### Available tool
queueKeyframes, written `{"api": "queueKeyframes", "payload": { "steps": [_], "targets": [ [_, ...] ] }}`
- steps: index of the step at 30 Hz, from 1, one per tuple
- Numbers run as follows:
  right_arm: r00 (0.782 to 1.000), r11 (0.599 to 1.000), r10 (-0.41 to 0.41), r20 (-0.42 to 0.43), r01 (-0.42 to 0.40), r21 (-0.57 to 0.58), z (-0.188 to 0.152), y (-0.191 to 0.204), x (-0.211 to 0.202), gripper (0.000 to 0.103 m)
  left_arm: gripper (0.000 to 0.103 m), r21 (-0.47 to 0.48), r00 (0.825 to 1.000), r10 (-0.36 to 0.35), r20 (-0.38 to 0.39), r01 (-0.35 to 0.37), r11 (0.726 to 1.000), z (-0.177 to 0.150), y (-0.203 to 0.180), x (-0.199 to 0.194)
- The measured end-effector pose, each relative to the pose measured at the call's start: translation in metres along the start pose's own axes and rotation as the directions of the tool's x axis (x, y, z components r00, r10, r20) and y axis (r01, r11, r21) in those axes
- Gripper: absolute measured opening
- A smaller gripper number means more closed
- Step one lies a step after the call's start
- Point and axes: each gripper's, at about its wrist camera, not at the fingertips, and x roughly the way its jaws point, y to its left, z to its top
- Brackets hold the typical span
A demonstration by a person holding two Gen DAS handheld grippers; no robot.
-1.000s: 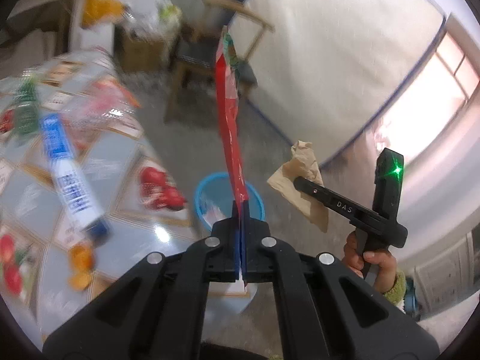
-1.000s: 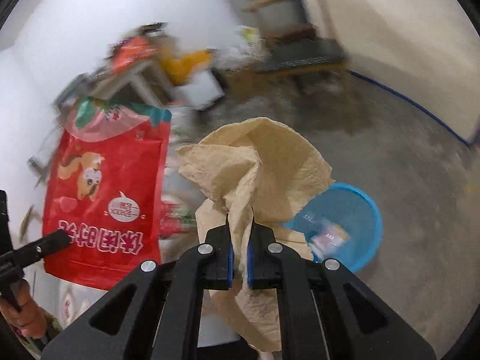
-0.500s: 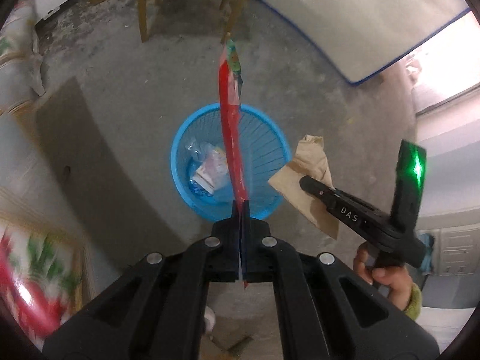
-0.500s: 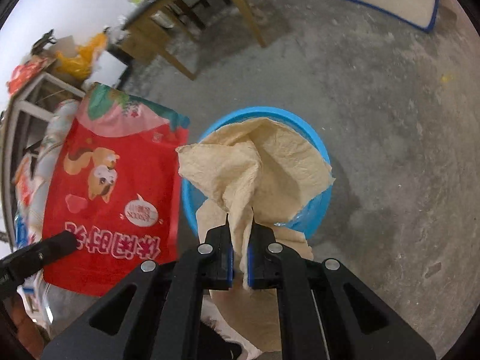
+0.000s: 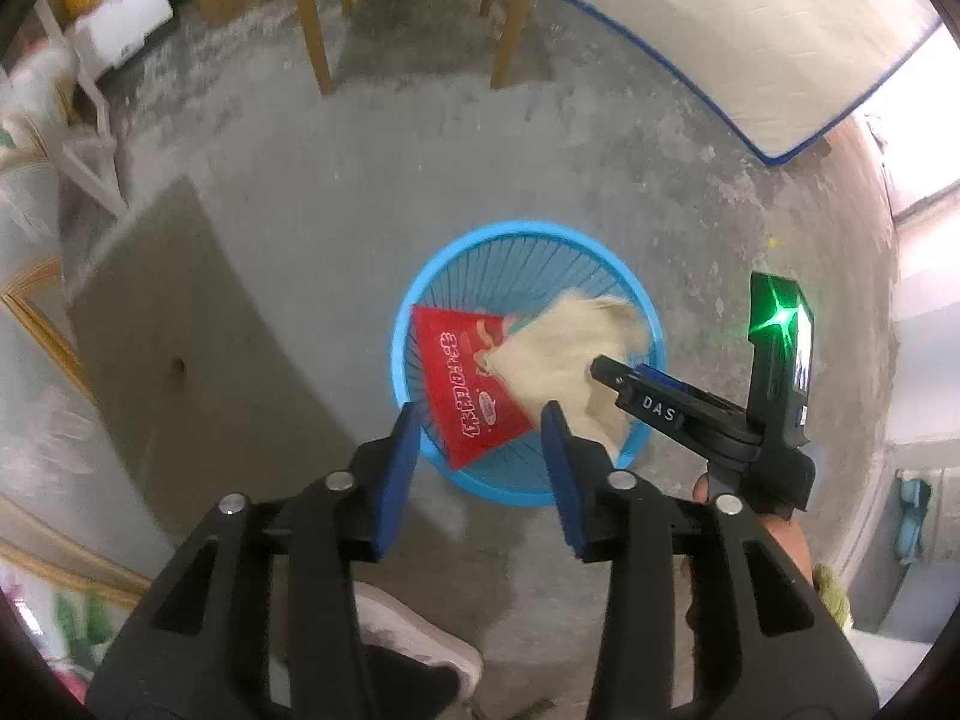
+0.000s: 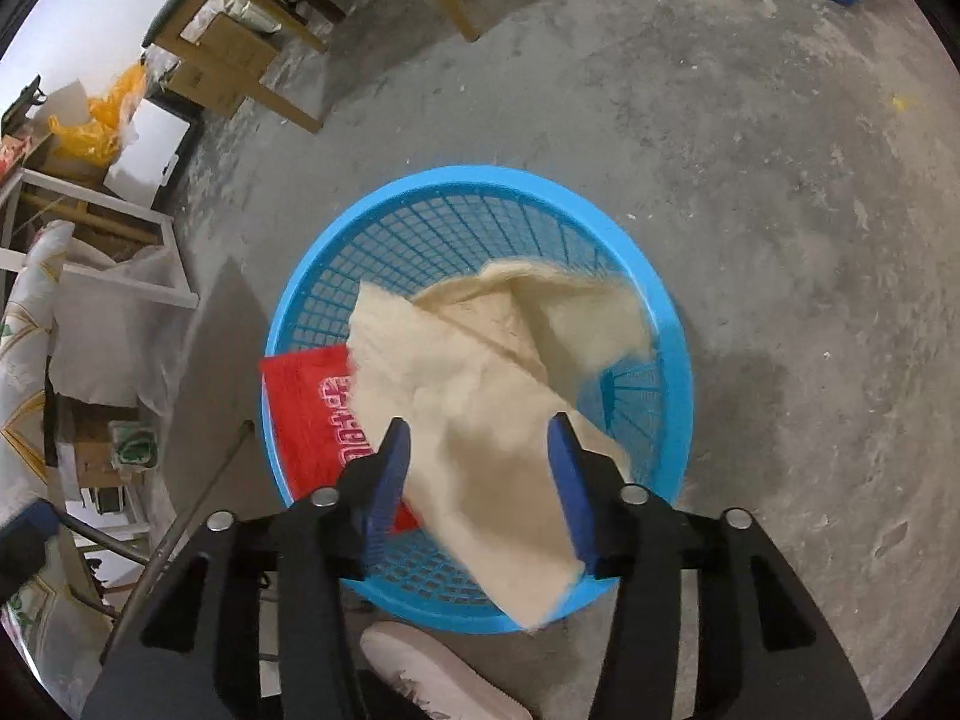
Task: Collect trash
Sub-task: 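Open both tools to drop the red bag and brown paper into the basket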
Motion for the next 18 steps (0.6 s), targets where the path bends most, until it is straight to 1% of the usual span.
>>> {"api": "queueKeyframes", "payload": {
  "steps": [2,5,7,10,12,14,15,18],
  "targets": [
    [1.0,1.0,0.006,0.017,-0.007,0.013,-0.003,-0.004,-0.006,0.053,0.05,0.015,1.0,0.007,0.024,-0.007,1.0,-0.002,-0.004,-0.015],
    [0.999,0.999,-0.001,0.045,-0.001,0.032,-0.006,-0.011,-0.02,0.053,0.057,0.015,0.998,0.006,0.056,-0.007,1.0,-0.006,-0.006,-0.039],
    [0.998,0.999,0.008,0.065,-0.011,0.041,-0.009,-0.014,-0.032,0.053,0.059,0.013,0.997,0.007,0.08,-0.008,1.0,-0.013,-0.005,-0.057],
    [0.995,0.999,0.023,0.098,-0.026,0.028,-0.02,-0.012,-0.056,0.054,0.067,0.01,0.99,-0.006,0.138,0.005,1.0,-0.03,-0.003,-0.092],
    [0.993,0.999,0.03,0.11,-0.032,0.014,-0.027,-0.01,-0.069,0.058,0.071,0.003,0.984,-0.013,0.177,0.012,1.0,-0.048,0.001,-0.114],
    [0.991,0.999,0.047,0.126,-0.046,-0.009,-0.041,-0.004,-0.087,0.063,0.075,0.0,0.978,-0.031,0.204,0.032,0.999,-0.071,0.007,-0.136],
    [0.99,0.999,0.05,0.129,-0.048,-0.017,-0.046,-0.001,-0.094,0.065,0.076,-0.003,0.975,-0.04,0.217,0.042,0.999,-0.084,0.01,-0.147],
    [0.989,0.996,0.072,0.129,-0.065,-0.061,-0.065,0.01,-0.12,0.066,0.077,-0.015,0.966,-0.065,0.252,0.071,0.997,-0.122,0.026,-0.172]
  ]
}}
